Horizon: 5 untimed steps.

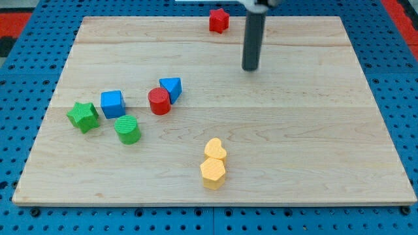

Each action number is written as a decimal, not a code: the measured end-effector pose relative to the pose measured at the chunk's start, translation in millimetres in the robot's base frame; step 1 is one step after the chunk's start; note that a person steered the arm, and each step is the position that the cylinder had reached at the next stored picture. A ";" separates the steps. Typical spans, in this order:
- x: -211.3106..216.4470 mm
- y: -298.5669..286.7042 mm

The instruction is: Separate the red circle from blue triangle

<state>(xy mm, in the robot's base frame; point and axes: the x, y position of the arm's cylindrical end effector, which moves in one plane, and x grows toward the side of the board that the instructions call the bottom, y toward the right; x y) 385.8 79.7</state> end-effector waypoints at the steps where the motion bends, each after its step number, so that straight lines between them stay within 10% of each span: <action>1: 88.2 -36.8; 2: 134.3 -122.4; 5: 60.9 -148.4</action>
<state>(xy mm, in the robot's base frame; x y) 446.8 -68.7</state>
